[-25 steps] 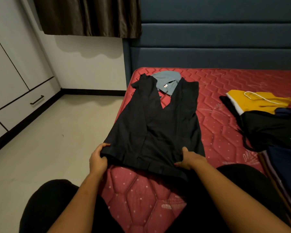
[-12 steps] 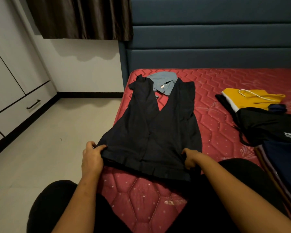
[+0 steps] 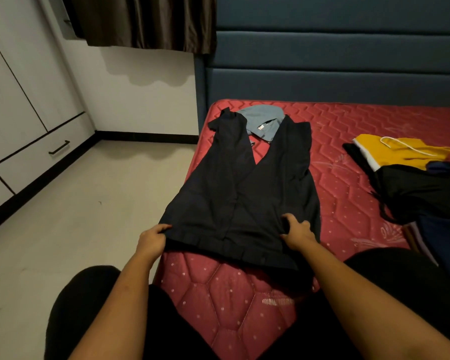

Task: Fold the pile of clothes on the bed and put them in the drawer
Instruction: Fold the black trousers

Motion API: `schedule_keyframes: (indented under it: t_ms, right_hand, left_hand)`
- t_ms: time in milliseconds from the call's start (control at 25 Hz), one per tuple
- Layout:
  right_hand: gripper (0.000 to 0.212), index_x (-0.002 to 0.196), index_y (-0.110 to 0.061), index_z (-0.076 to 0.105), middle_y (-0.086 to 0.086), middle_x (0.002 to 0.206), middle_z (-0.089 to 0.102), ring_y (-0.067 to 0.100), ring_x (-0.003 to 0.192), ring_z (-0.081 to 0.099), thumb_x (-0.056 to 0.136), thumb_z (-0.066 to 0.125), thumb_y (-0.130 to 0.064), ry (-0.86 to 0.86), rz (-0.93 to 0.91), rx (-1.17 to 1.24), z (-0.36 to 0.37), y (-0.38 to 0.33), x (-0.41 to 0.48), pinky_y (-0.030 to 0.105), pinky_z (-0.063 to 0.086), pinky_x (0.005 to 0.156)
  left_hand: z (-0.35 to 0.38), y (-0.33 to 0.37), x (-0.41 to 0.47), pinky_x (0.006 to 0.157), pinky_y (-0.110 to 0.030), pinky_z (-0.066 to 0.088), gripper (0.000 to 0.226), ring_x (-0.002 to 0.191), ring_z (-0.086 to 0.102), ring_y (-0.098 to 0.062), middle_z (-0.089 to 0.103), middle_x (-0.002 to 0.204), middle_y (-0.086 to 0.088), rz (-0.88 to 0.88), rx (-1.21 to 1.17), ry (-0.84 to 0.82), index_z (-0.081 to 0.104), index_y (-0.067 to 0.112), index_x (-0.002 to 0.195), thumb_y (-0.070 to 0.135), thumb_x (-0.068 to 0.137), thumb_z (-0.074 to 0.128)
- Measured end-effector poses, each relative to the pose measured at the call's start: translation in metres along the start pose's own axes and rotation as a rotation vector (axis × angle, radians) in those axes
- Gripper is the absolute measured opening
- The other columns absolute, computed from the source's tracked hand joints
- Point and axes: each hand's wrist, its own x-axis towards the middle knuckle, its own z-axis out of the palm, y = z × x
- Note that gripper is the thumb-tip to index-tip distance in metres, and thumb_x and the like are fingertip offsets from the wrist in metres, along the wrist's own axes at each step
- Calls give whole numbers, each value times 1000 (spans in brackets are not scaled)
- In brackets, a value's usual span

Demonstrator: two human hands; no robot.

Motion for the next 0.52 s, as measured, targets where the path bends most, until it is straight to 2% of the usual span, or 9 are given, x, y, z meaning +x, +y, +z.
schedule_keyframes:
  t_ms: [40,120,200,240,320,400,480,520]
  right_hand:
    - [50,137,-30,46,14,138,44,36,121,51,90,56,-14,7,-53,55,-1,2,3,38,42,103]
    - [49,125,-24,61,11,131,57,30,119,55,86,47,1,156,-97,149,-12,3,8,35,43,102]
    - [50,126,-22,62,12,128,55,33,119,52,87,43,2,289,-90,43,-18,7,11,38,43,101]
    - [48,130,-24,59,12,131,50,34,123,47,91,41,-2,252,-70,-78,-16,8,9,40,42,101]
    - [43,137,-29,49,7,140,39,32,132,32,97,40,-15,57,33,-270,-8,9,0,44,38,102]
    - [41,137,-29,47,5,144,33,31,135,25,96,43,-21,27,26,-389,-9,4,-7,45,35,104]
    - [38,131,-25,52,6,137,39,31,130,33,93,54,-27,76,-194,-360,-17,-6,-7,41,39,103]
    - [39,127,-24,55,6,129,46,28,123,43,89,62,-32,16,-349,-241,-18,-12,-6,35,42,100]
  left_hand:
    - [3,5,-3,97,-43,45,47,114,55,-32,58,122,-9,-28,-75,2,67,13,119,-4,87,38]
    - [12,12,-1,95,-46,47,39,109,57,-33,59,116,-9,-69,-185,9,71,12,109,-1,88,41]
    - [17,18,2,96,-46,49,22,104,61,-33,63,111,-10,-129,-301,5,74,16,93,8,86,55]
    - [20,18,5,94,-44,51,15,98,64,-31,66,108,-12,-176,-373,27,74,15,91,14,82,63]
    - [26,14,13,88,-41,54,30,88,66,-29,69,102,-13,-276,-525,91,73,9,96,25,70,72]
    - [28,3,23,85,-43,55,47,91,66,-29,69,106,-12,-332,-638,125,71,12,104,37,64,67]
    - [26,1,21,82,-42,54,59,99,63,-29,63,116,-12,-362,-716,108,56,19,128,38,72,59]
    - [24,4,14,82,-41,52,59,100,60,-29,58,118,-13,-343,-706,98,44,21,136,29,80,57]
